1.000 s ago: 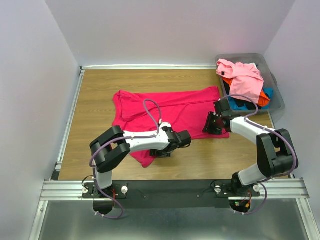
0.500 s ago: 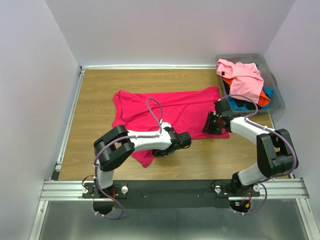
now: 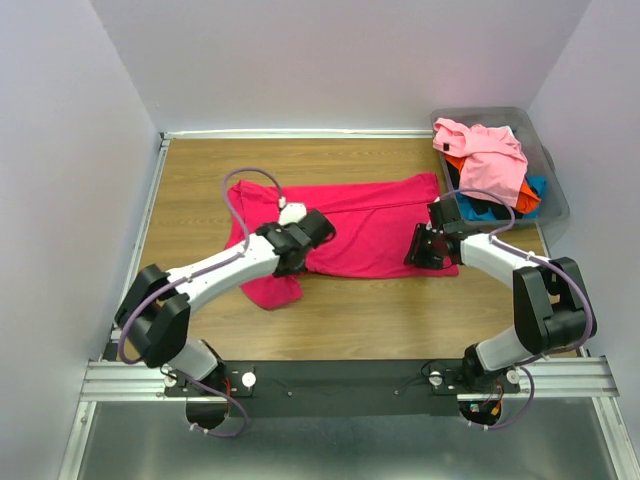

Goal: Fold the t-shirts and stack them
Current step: Fold the tshirt

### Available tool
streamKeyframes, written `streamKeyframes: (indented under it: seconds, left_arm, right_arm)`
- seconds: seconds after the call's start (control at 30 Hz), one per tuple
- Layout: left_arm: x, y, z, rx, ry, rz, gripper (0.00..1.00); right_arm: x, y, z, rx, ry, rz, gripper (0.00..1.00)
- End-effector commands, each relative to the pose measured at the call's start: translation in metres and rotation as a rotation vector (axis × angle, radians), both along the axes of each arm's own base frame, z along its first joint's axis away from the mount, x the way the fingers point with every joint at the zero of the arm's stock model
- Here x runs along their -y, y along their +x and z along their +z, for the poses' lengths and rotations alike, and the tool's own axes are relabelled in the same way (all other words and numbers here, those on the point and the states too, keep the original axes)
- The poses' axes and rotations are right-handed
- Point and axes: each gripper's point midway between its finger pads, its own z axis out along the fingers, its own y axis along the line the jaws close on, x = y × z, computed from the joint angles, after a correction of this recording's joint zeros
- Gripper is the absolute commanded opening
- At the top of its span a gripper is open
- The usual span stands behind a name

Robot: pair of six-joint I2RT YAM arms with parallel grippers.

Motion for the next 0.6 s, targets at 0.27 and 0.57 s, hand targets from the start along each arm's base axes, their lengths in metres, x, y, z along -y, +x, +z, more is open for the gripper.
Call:
streamKeyframes:
  seconds: [0.27,0.57]
  left_arm:
    - [-0.034,0.082,-0.014,0.071,-0.038,-0.028,0.64]
    - [-0.02,0.061,0.037,0.18,-0.21,-0.006,0.94]
  right_arm:
    - [-0.013,-0.005,0.001,-0.007,0.043,0.137,0.48]
    - [-0.061,0.006,0.064,0.184,0.104,0.331,0.48]
